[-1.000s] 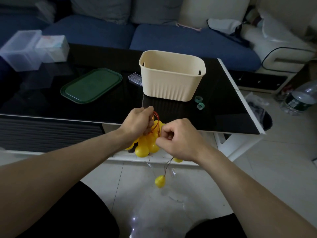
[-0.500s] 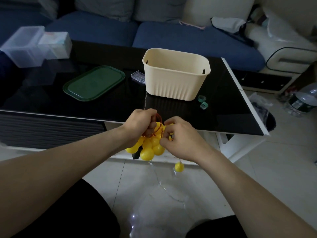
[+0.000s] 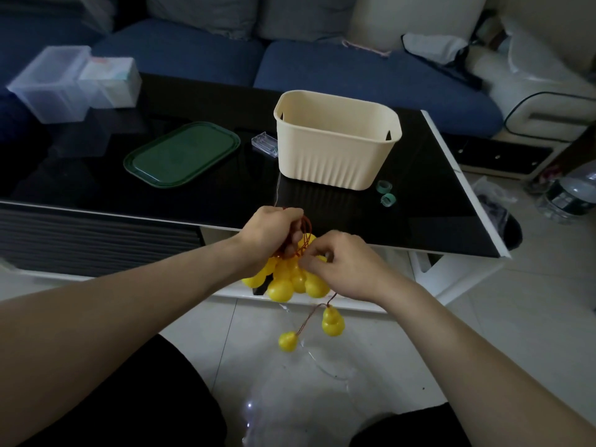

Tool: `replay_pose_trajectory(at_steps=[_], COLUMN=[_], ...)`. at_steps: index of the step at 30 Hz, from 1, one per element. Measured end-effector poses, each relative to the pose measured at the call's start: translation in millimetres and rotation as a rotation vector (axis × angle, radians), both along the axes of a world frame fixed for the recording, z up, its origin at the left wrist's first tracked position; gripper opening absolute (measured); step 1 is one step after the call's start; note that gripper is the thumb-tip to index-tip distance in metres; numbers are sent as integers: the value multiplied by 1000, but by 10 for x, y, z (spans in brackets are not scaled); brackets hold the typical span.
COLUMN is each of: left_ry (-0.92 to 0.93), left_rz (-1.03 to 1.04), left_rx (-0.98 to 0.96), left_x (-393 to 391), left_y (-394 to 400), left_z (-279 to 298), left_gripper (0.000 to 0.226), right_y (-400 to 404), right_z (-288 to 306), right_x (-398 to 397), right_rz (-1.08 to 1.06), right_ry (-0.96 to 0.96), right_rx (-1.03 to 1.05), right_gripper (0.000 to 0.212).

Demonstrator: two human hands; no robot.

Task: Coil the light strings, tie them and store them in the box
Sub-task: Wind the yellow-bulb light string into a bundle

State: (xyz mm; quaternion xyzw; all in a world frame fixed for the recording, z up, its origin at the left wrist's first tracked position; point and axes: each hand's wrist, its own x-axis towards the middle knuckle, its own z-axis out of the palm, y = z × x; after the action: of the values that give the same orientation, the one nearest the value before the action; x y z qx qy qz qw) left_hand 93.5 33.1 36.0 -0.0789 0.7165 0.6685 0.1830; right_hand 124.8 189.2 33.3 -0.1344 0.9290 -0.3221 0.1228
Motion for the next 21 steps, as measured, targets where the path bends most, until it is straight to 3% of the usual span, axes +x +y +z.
replay_pose_trajectory(at_steps=[7, 14, 18, 21], left_ry=[-213, -217, -128, -4], left_rz=[65, 114, 72, -86], left_rx=[349, 507, 421, 21], left_x=[-10, 6, 43, 60], left_y=[12, 77, 130, 120], left_z=[49, 86, 96, 9], left_gripper=[34, 19, 21, 27], right_y=[-13, -18, -20, -34], right_z=[-63, 19, 45, 77], right_x=[10, 11, 56, 104], right_rz=[23, 43, 109, 197], right_ry=[140, 255, 208, 187], right_rx=[142, 225, 283, 279], right_gripper=[17, 22, 32, 31])
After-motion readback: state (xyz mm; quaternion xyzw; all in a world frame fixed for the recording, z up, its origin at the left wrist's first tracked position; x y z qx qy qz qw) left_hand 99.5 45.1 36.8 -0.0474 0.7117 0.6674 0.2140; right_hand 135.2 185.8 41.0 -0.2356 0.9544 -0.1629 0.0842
